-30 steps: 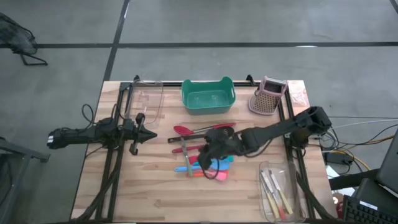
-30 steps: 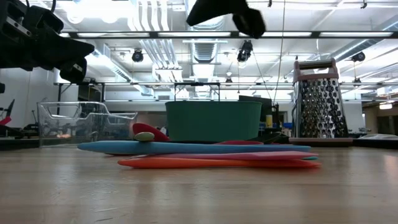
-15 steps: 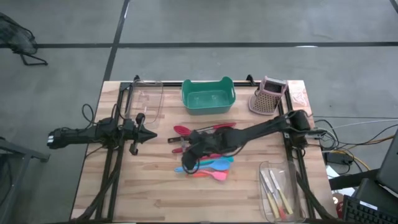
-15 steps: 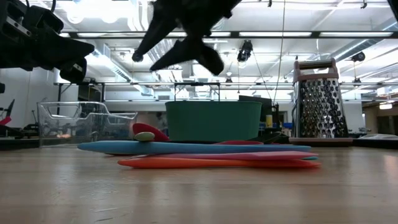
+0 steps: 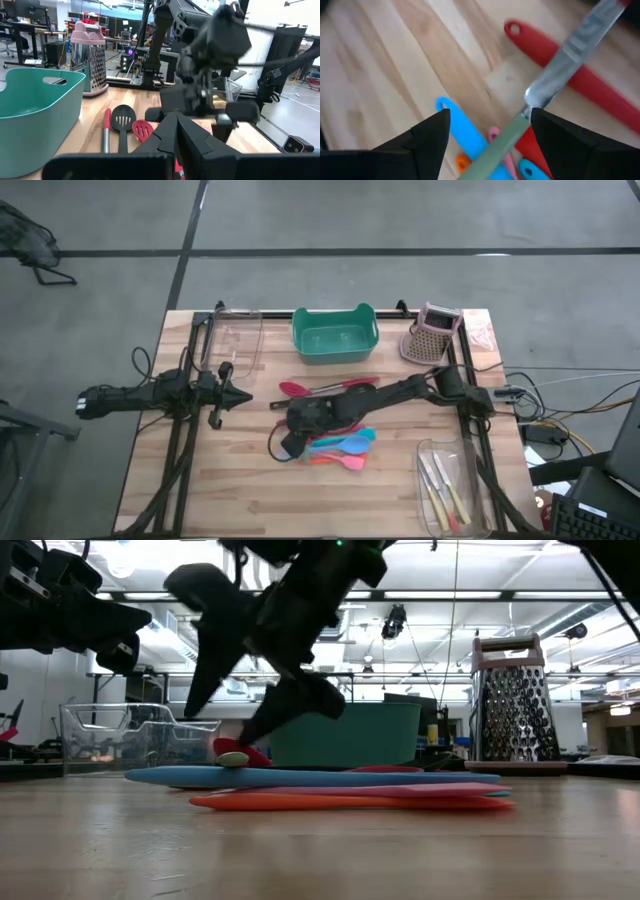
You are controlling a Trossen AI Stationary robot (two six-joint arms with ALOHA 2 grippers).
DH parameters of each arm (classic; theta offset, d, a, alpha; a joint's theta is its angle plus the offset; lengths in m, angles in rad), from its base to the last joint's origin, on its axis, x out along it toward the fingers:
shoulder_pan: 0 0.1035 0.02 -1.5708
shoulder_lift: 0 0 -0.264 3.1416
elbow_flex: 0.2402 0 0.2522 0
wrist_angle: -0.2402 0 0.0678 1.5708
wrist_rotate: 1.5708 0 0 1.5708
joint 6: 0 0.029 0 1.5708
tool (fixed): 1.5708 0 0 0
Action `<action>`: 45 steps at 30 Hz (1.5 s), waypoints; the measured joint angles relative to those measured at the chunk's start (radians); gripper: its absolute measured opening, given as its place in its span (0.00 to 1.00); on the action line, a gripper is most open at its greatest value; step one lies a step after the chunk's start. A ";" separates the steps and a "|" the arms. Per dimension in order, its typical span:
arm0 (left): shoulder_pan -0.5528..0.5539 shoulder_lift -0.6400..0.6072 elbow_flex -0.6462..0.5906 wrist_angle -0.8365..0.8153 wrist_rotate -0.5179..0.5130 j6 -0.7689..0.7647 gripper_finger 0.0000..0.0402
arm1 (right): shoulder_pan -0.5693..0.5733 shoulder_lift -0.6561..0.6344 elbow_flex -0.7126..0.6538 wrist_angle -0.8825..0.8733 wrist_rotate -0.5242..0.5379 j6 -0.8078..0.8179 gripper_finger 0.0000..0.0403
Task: Pick & Place Kitchen Items
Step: Put the green knife into the bottom transparent bin
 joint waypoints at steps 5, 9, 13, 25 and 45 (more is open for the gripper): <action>0.000 0.000 0.000 0.000 0.000 0.000 0.04 | -0.001 0.024 0.014 -0.030 0.000 0.003 0.66; 0.000 0.000 0.000 0.000 0.000 0.000 0.04 | 0.000 0.040 0.013 -0.035 -0.006 0.002 0.62; 0.000 0.000 0.000 0.000 0.000 0.000 0.04 | 0.000 0.049 0.013 -0.034 -0.028 0.006 0.59; 0.000 0.000 0.000 -0.001 0.000 0.000 0.04 | 0.001 0.066 0.012 -0.030 -0.026 0.004 0.58; 0.000 0.000 0.000 -0.001 0.000 0.000 0.04 | 0.001 0.066 -0.002 -0.031 -0.023 -0.022 0.27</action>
